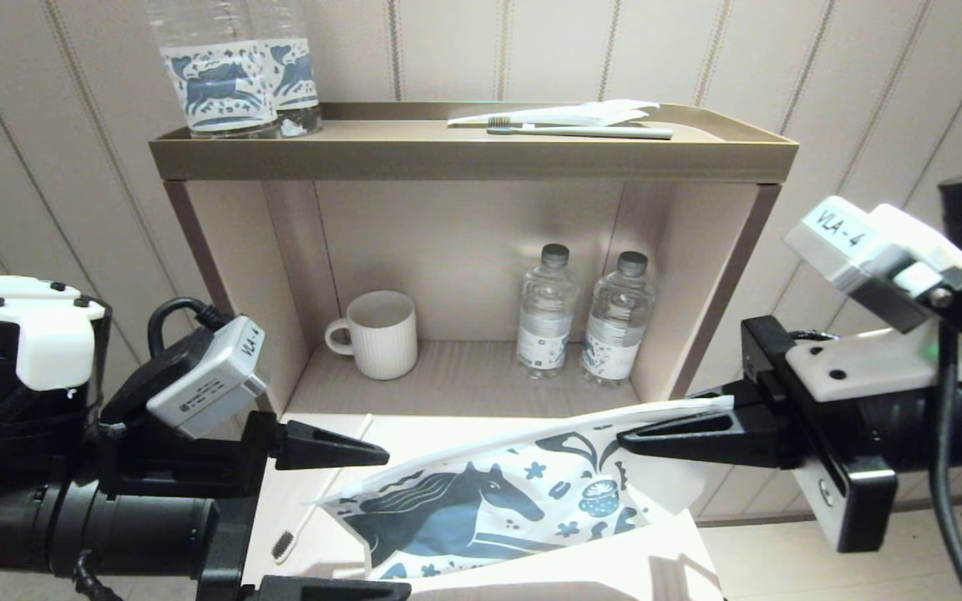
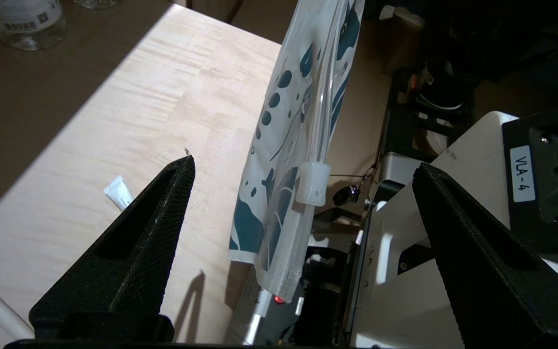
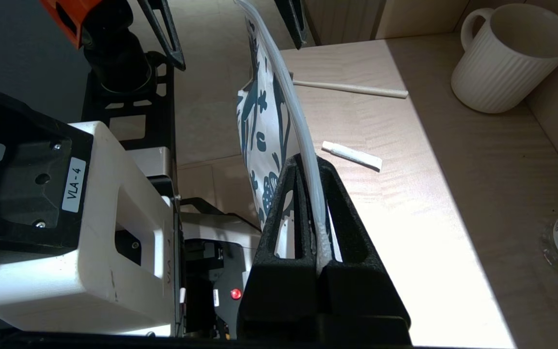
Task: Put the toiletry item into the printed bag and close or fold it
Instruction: Pick up a toothbrush
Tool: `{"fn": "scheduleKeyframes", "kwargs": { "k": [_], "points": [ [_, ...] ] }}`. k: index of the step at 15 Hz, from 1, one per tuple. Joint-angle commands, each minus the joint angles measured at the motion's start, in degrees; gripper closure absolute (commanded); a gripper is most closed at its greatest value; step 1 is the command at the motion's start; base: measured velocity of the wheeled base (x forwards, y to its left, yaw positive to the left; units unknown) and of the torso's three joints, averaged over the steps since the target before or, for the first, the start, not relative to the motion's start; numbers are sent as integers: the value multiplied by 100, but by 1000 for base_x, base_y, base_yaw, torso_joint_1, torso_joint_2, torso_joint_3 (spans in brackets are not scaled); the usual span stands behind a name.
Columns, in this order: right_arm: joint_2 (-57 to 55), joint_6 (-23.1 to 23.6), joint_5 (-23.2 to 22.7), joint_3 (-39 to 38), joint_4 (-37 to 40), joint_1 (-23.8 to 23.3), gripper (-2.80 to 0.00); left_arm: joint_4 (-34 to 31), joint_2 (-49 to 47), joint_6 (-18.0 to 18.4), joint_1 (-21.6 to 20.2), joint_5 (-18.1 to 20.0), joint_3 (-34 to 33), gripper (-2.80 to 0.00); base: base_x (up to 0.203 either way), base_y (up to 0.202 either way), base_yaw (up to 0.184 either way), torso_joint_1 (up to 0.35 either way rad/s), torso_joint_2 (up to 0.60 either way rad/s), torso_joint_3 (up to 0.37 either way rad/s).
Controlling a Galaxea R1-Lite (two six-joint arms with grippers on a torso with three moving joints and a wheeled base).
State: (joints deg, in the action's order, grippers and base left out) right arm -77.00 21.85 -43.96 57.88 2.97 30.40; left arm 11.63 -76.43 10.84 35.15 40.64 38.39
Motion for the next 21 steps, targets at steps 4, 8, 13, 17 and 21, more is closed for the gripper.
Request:
{"fn": "scheduleKeyframes", "kwargs": {
  "k": [4, 8, 13, 17, 21],
  "points": [
    [-104, 13, -25, 48, 1, 1, 0, 94, -206, 6, 1, 85, -13, 0, 0, 0, 0, 0, 0, 0],
    [-104, 13, -25, 30, 1, 9, 0, 94, -143, 14, 10, 93, 20, 0, 0, 0, 0, 0, 0, 0],
    [-96, 4, -25, 48, 1, 9, 0, 111, -189, 13, 10, 102, 99, 0, 0, 0, 0, 0, 0, 0],
    [-362, 24, -11, 46, 1, 259, 0, 101, -381, 6, 93, 96, 469, 0, 0, 0, 0, 0, 0, 0],
    [-559, 22, 19, 136, 1, 361, 0, 103, -616, 4, 356, 59, 637, 0, 0, 0, 0, 0, 0, 0]
  ]
}}
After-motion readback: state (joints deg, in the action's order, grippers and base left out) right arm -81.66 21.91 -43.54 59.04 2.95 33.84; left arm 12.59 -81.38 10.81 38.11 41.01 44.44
